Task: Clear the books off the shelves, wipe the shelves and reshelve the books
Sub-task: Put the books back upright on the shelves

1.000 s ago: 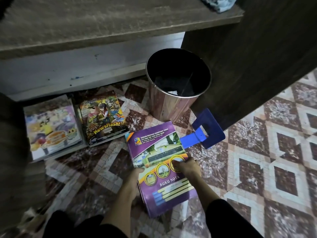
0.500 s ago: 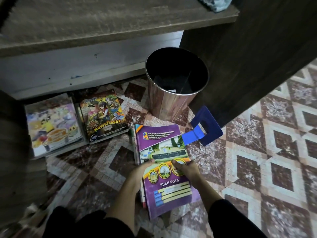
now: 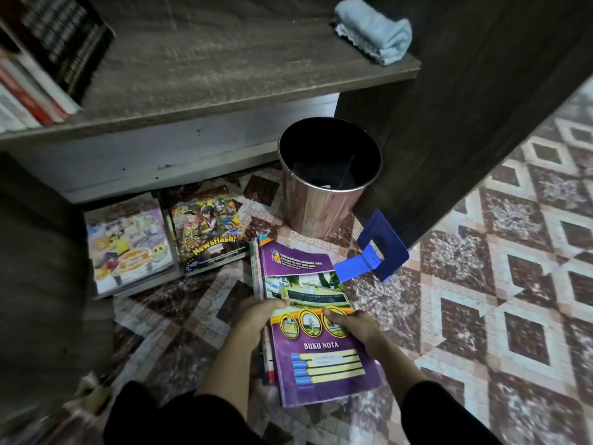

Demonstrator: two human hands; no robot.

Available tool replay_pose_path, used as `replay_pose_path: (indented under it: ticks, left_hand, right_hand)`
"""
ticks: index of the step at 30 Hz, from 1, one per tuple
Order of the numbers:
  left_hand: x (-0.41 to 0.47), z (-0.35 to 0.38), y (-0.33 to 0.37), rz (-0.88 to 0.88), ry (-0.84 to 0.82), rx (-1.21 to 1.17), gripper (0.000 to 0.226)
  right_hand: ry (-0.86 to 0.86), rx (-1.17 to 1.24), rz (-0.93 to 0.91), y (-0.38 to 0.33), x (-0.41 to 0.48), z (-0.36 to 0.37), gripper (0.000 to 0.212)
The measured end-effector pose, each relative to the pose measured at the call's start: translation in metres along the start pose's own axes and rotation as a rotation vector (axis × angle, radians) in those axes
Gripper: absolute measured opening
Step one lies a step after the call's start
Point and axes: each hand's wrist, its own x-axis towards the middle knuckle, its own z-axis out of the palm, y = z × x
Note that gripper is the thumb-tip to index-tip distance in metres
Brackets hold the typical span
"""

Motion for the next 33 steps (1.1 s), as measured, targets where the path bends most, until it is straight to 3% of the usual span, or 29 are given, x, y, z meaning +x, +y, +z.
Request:
replay_pose_path:
  ticks: [6,11,14,15,18,24,27,31,33]
  left_hand:
    - [-0.038,-0.021,0.029,0.029,-0.015,-0.059,0.045]
    - [-0.065,-0.044,0.059,0.113,-0.127,-0.130,0.066]
    - [-0.087,-0.055,0.082,0.195,-0.155,-0.145,0.093]
    - [-0.100,-0.059,0.091,0.218,-0.158,-0.151,0.087]
    - [-0.146,-0.066,0.116,0.303,-0.175,-0.163,0.041]
    - [-0.199,-0.080,0.156,0.447,-0.172,-0.135,0.015]
    - [-0.216,-0.086,0.173,0.477,-0.196,-0.135,0.017]
    - [-0.223,-0.097,0.202,0.549,-0.228,-0.201,0.057]
    - [-0.224,-0.099,0.213,0.569,-0.257,-0.222,0.054]
  right_hand:
    - [-0.221,0.067,0.086,-0.032,-0.035,0.007,0.081]
    - [-0.347,0.245,0.045,-0.066,-0.073,0.013,0.052]
    - [-0.389,0.311,-0.017,-0.090,-0.094,0.011,0.044]
    - [-0.399,0.319,-0.039,-0.099,-0.104,0.010,0.044]
    - [-0.434,0.352,-0.103,-0.125,-0.130,0.010,0.048]
    - [-0.474,0.426,-0.272,-0.163,-0.173,0.006,0.057]
    - [-0.418,0.464,-0.364,-0.183,-0.189,-0.001,0.054]
    - [-0.275,0.446,-0.486,-0.219,-0.214,-0.017,0.070]
    - [-0.214,0.426,-0.549,-0.238,-0.226,-0.024,0.062]
